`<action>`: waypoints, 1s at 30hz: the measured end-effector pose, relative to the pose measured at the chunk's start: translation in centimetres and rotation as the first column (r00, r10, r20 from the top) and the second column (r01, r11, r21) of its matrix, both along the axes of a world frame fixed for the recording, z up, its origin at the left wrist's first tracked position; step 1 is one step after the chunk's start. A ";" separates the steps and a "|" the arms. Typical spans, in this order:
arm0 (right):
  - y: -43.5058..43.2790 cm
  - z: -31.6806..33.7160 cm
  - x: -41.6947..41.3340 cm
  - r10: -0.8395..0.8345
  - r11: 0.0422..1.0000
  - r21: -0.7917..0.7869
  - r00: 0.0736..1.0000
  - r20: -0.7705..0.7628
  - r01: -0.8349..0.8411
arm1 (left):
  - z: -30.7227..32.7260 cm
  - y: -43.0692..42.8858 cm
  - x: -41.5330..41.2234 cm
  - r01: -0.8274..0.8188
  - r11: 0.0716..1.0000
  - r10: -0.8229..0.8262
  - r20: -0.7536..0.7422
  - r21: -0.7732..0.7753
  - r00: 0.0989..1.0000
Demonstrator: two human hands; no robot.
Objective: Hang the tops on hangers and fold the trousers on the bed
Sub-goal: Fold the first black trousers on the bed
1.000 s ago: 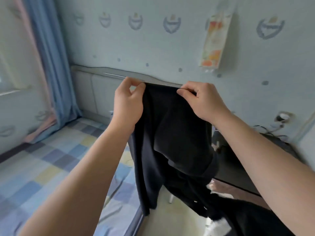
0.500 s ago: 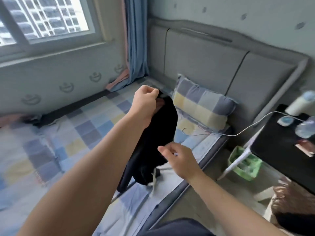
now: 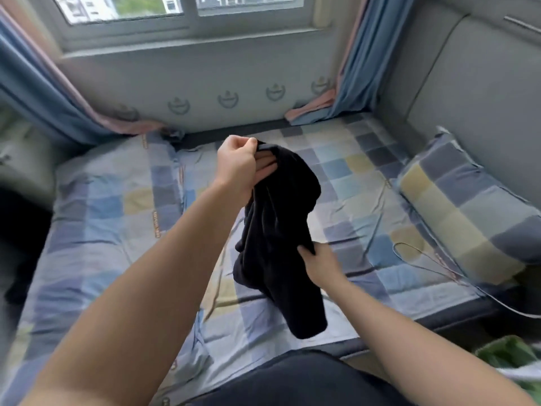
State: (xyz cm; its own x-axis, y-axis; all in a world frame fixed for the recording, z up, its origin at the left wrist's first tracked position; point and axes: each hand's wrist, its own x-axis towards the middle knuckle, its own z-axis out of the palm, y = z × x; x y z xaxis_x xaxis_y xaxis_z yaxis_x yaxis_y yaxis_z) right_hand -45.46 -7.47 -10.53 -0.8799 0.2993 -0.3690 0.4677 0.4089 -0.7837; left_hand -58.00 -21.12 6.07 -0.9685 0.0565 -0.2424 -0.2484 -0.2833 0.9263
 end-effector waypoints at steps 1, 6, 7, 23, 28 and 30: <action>1.2 0.1 -0.5 -0.009 1.000 0.011 1.000 -0.006 0.009 | -1.0 -0.3 -0.7 -0.030 0.999 0.030 0.003 -0.032 1.000; 6.2 2.0 -3.4 -0.026 1.000 0.016 0.999 -0.033 0.026 | -7.8 -1.1 -0.7 0.074 0.925 -0.024 0.138 -0.373 0.990; 6.7 2.3 -4.2 -0.035 0.999 -0.037 0.999 -0.026 0.034 | -9.3 -0.9 0.3 0.139 0.898 -0.071 0.173 -0.418 0.982; 3.6 5.2 -6.0 0.096 0.494 -0.804 0.898 0.430 0.332 | -18.9 3.8 13.7 0.055 0.672 0.022 0.094 -0.738 0.995; 4.6 4.6 -5.2 0.271 0.629 -0.777 0.941 0.203 -0.014 | -18.4 2.0 13.0 -0.141 0.824 0.175 0.008 -0.549 0.985; 5.4 3.8 -4.4 0.375 0.757 -0.596 0.925 0.064 -0.266 | -17.5 1.2 12.2 -0.189 0.847 0.233 0.027 -0.497 0.972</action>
State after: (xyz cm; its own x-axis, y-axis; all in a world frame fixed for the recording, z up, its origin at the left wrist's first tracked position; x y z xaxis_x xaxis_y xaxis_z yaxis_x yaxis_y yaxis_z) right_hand -49.88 -2.02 -6.76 -0.7932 -0.3003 -0.5298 0.5368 0.0659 -0.8411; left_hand -45.84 -19.91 -11.39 -0.9186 -0.2934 -0.2647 -0.3165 0.1452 0.9374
